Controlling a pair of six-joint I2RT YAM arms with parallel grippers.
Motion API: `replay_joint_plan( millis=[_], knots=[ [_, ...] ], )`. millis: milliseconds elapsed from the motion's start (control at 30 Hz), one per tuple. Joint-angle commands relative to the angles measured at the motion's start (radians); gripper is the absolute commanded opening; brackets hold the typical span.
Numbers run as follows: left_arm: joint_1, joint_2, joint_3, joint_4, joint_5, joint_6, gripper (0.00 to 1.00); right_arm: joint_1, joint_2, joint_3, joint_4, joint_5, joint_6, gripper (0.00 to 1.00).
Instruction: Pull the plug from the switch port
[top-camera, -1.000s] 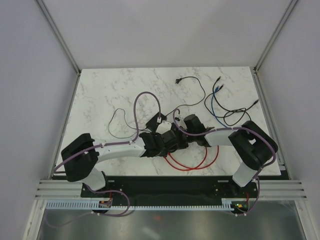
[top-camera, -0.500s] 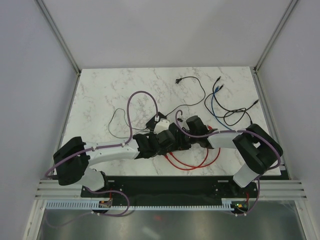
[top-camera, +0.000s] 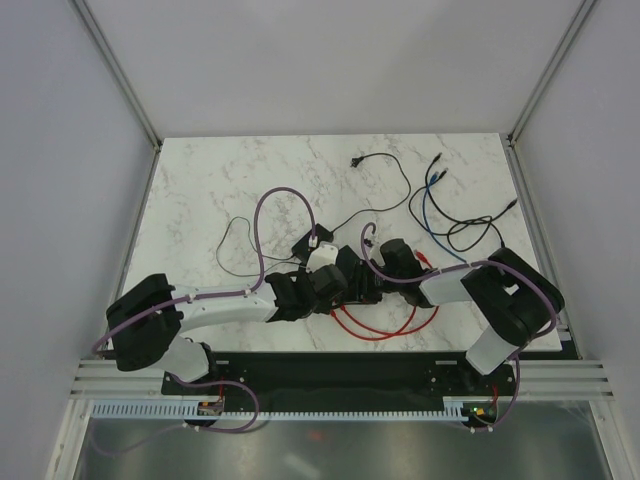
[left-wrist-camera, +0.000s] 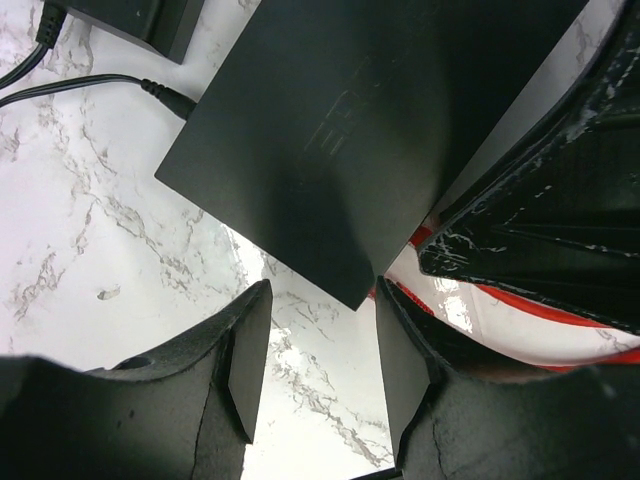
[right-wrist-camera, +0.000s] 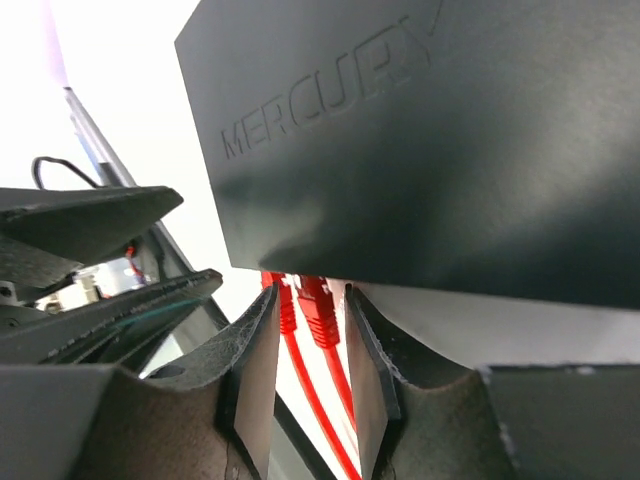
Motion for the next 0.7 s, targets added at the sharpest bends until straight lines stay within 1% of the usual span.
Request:
replay_joint_plan(
  millis=[0, 100, 200, 300, 333, 400, 533, 633, 667],
  knots=[
    [0.005, -0.027, -0.007, 0.058, -0.015, 0.019, 0.53, 0.001, 0.049, -0.027, 0.089, -0.011, 0.051, 0.40],
    [0.005, -0.026, -0.007, 0.058, -0.015, 0.019, 0.53, 0.001, 0.059, -0.029, 0.091, -0.007, 0.062, 0.39],
    [0.005, -0.021, -0.004, 0.058, -0.014, 0.019, 0.53, 0.001, 0.066, -0.026, 0.082, 0.005, 0.058, 0.34],
    [0.005, -0.014, 0.001, 0.058, -0.010, 0.023, 0.53, 0.001, 0.069, -0.029, 0.069, 0.010, 0.056, 0.25],
    [0.007, -0.007, 0.008, 0.060, -0.001, 0.028, 0.53, 0.001, 0.072, -0.029, 0.069, 0.008, 0.055, 0.20],
    [0.007, 0.012, 0.034, 0.058, 0.011, 0.049, 0.53, 0.001, 0.079, -0.029, 0.069, 0.010, 0.055, 0.18],
    [0.007, 0.091, 0.087, 0.021, 0.028, 0.074, 0.53, -0.004, 0.119, -0.032, 0.088, 0.001, 0.070, 0.00],
    [0.005, 0.121, 0.123, 0.001, 0.020, 0.082, 0.53, -0.016, 0.133, -0.047, 0.131, -0.021, 0.101, 0.00],
    [0.005, 0.146, 0.136, -0.032, 0.010, 0.068, 0.53, -0.021, 0.135, -0.047, 0.134, -0.024, 0.108, 0.00]
  ],
)
